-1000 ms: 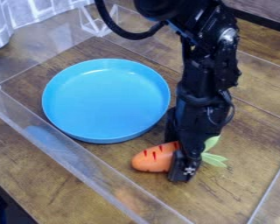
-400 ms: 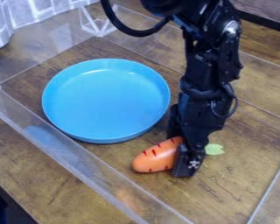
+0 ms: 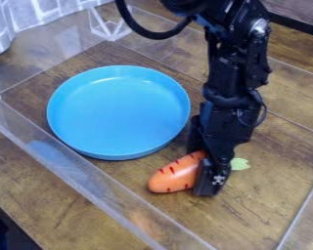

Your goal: Remove the carrot from inside the blue tray and put it on the table

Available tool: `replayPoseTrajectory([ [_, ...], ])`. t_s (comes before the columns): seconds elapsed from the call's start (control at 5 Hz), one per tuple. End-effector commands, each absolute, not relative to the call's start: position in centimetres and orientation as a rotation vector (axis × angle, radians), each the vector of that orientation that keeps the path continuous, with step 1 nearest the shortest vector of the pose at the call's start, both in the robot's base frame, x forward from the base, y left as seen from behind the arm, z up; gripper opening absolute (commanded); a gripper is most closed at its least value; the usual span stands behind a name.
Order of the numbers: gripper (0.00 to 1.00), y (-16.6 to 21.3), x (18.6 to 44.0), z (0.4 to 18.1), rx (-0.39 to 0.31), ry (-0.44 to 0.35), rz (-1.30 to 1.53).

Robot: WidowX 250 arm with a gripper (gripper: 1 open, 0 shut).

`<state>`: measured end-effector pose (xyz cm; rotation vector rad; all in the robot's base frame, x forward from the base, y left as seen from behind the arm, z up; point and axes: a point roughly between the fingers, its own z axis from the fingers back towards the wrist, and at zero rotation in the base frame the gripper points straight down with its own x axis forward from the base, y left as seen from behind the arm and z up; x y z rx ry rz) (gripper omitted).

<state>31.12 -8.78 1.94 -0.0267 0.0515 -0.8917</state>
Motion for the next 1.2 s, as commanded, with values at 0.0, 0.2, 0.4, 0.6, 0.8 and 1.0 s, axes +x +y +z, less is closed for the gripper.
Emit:
replayPoseTrajectory([
  [0.0, 1.00, -7.8, 31.2, 1.8, -0.034, 0.069, -0.877],
  [0.2, 1.00, -7.7, 31.2, 1.7, -0.044, 0.082, -0.866],
  [0.4, 1.00, -7.5, 31.2, 2.1, -0.041, 0.077, -0.855],
  [0.6, 1.00, -7.2, 31.1, 2.4, -0.037, 0.071, -0.843],
  [0.8, 1.00, -7.0, 31.1, 2.8, -0.033, 0.066, -0.831],
  [1.0, 1.00, -6.7, 31.0, 3.2, -0.027, 0.063, -0.819],
])
